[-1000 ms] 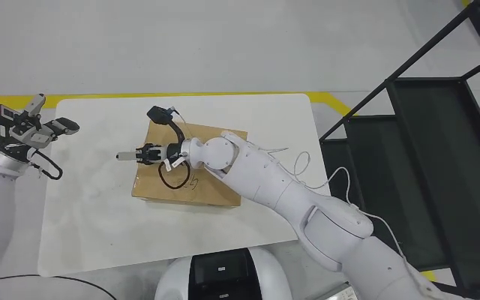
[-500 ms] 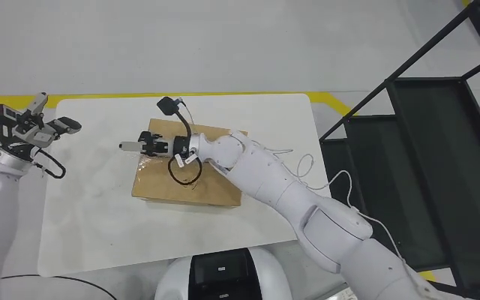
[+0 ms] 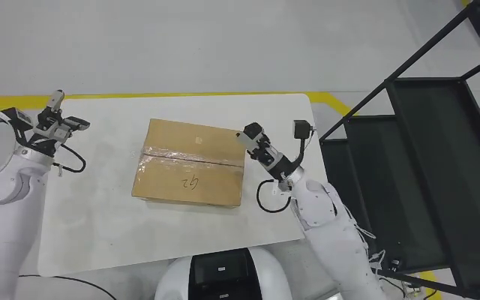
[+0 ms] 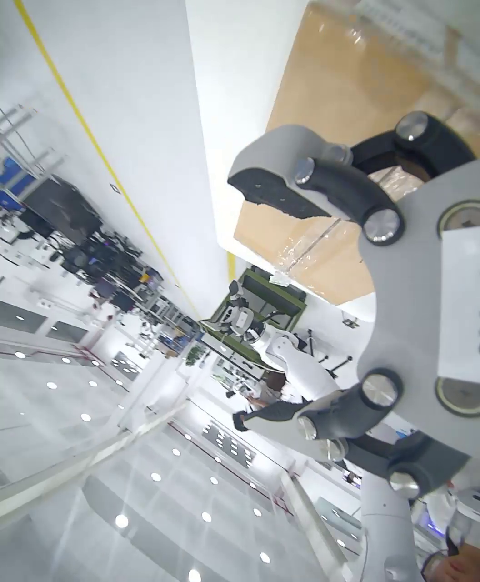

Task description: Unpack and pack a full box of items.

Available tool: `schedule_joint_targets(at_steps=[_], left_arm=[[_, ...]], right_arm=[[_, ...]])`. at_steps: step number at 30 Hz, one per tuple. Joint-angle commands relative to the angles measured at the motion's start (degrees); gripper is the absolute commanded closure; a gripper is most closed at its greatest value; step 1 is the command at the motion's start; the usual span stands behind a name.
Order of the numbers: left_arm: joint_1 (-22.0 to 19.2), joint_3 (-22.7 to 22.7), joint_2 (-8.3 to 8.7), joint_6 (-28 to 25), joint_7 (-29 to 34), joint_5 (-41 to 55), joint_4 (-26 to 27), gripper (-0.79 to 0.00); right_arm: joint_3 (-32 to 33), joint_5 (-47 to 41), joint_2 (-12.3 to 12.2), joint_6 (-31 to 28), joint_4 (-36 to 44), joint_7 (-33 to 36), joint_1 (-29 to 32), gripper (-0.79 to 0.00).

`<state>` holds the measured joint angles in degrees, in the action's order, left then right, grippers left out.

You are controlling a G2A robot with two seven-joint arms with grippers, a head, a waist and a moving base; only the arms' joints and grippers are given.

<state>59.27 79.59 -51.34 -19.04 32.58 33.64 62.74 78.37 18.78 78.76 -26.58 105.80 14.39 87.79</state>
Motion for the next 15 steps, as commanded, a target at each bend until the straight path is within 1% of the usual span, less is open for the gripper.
schedule_joint_targets(at_steps=[1,5,7,10,15], left_arm=[[0.6,-0.3,-0.21,0.0,-3.3,-1.9,1.7,-0.785],[1.2,-0.7,-0.76,1.2,-9.5,-3.9,5.1,-0.785],[0.8,-1.8,-1.25,3.4,-12.8,-4.6,7.6,-0.785],[0.6,-2.5,-1.76,5.3,-17.3,-6.2,9.6,-0.785],[-0.2,-3.1,-2.37,7.3,-20.3,-7.9,10.4,-0.785]], right_arm=[[3.2,-1.0,-0.4,-0.4,3.0,-0.6,4.6,-0.785],[6.1,-3.7,-0.8,-2.3,3.2,-1.4,7.8,-0.785],[6.8,-5.4,-0.9,-3.6,2.2,-1.9,8.2,-0.785],[8.3,-8.2,-1.1,-5.9,-0.1,-3.0,8.5,-0.785],[11.0,-9.8,-1.4,-9.6,-1.2,-4.8,10.3,-0.785]])
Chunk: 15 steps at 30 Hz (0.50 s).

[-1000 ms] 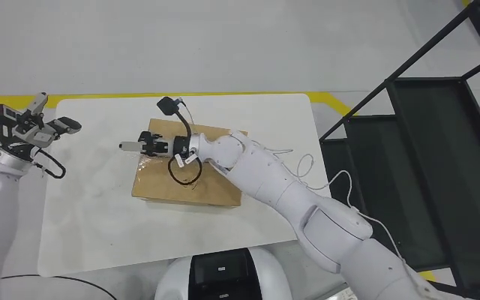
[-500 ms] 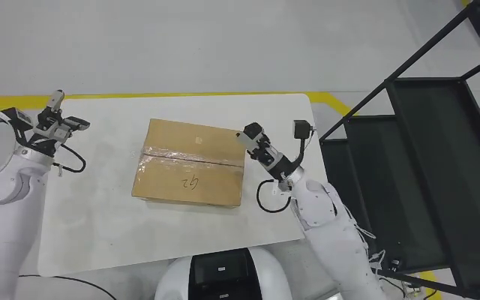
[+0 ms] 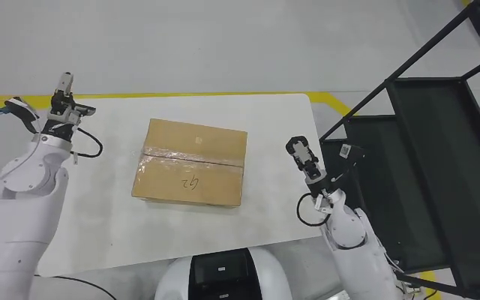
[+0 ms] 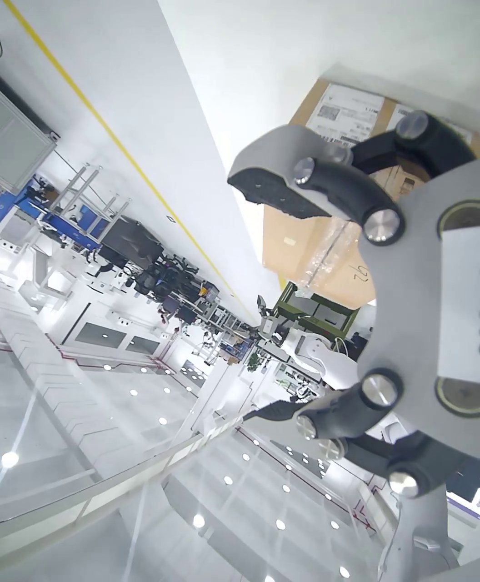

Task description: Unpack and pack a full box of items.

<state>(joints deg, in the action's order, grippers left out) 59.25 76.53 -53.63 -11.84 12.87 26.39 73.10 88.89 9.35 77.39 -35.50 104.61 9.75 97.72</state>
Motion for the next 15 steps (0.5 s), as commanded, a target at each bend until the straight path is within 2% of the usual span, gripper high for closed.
schedule_joint_targets(at_steps=[1,15], left_arm=[[-0.1,0.1,-0.19,0.0,-1.1,-0.8,0.2,-0.785],[0.1,0.2,-0.27,-0.3,-1.6,-0.8,0.3,-0.784]], right_arm=[[0.7,-0.5,-0.1,-0.9,-0.1,-0.1,0.6,-0.785],[0.7,-0.5,-0.1,-0.9,-0.1,-0.1,0.6,-0.785]])
